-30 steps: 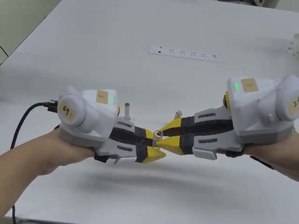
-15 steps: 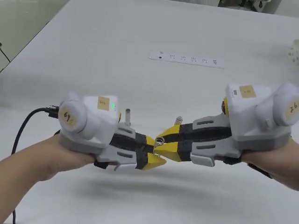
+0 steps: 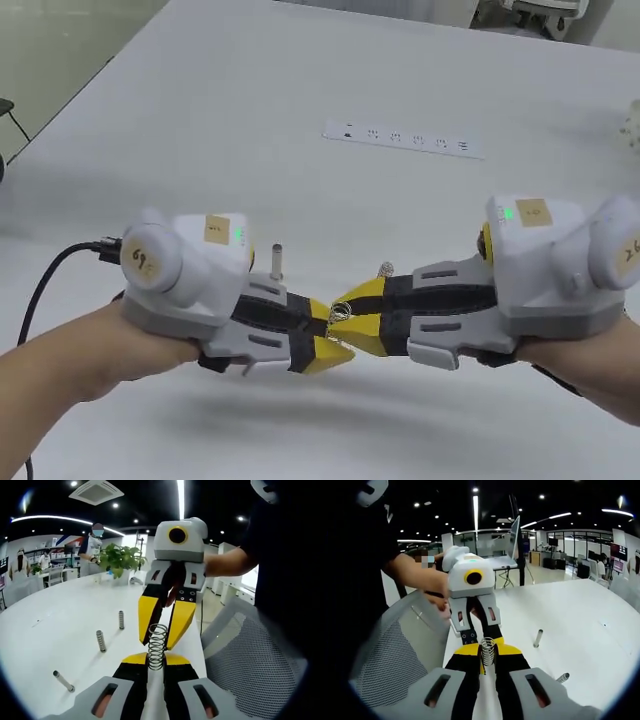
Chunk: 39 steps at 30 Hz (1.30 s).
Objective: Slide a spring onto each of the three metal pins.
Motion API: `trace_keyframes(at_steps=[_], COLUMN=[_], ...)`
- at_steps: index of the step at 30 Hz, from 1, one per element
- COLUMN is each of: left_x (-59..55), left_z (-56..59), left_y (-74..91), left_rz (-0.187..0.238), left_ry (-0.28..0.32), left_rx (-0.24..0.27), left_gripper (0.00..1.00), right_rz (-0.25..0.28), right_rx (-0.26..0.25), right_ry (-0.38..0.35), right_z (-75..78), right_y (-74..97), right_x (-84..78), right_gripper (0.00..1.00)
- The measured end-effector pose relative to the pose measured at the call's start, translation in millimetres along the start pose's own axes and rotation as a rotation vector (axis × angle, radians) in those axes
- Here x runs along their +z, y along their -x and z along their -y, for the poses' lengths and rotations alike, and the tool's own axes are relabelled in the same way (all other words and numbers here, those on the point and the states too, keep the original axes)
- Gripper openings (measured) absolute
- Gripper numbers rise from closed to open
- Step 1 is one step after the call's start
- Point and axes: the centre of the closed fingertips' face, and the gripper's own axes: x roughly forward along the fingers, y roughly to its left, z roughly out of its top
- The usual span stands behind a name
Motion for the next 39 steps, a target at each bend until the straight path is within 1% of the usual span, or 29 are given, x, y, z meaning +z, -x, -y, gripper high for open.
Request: trace_keyframes(at_steps=[4,9,16,19,21,24,27,29,32,35,39], left_x=[0.7,1.3,7.1,8.9,10.9,13.0,14.3,13.6,10.6,8.7,5.1], left_z=[0.1,0.7,1.5,1.5,1.5,1.9,1.0,0.0,-4.6,-8.8,-16.4], left_y=[1.0,4.3,8.4,10.4,12.0,13.2,15.1,16.9,22.8,29.7,40.3], left_rz=[0.004,0.013,0.051,0.065,0.081,0.095,0.102,0.099,0.097,0.099,0.091], left_ry=[0.007,0.023,0.054,0.064,0.083,0.091,0.098,0.099,0.107,0.114,0.123], left_rx=[0.000,-0.007,-0.016,-0.019,-0.024,-0.025,-0.015,-0.008,0.021,0.045,0.087], left_gripper=[0.03,0.04,0.06,0.06,0.06,0.08,0.10,0.12,0.16,0.17,0.20], right_rz=[0.005,0.031,0.099,0.107,0.112,0.123,0.128,0.123,0.121,0.103,0.061], right_rx=[0.003,0.010,0.010,0.013,0.013,0.008,0.001,-0.010,-0.018,-0.028,-0.038], right_ry=[0.009,-0.007,-0.053,-0.058,-0.052,-0.054,-0.056,-0.049,-0.050,-0.039,-0.013], right_z=[-0.9,-2.3,-0.1,-1.5,-2.6,-2.0,-1.0,1.1,2.8,4.6,6.1], right_y=[-0.4,1.0,4.7,4.9,5.2,5.4,5.5,5.9,6.7,7.1,6.4], right_x=[1.1,1.9,7.5,9.4,11.4,14.3,16.1,15.4,14.4,11.2,5.6], right_gripper=[0.08,0.08,0.08,0.08,0.08,0.08,0.08,0.08,0.08,0.08,0.08])
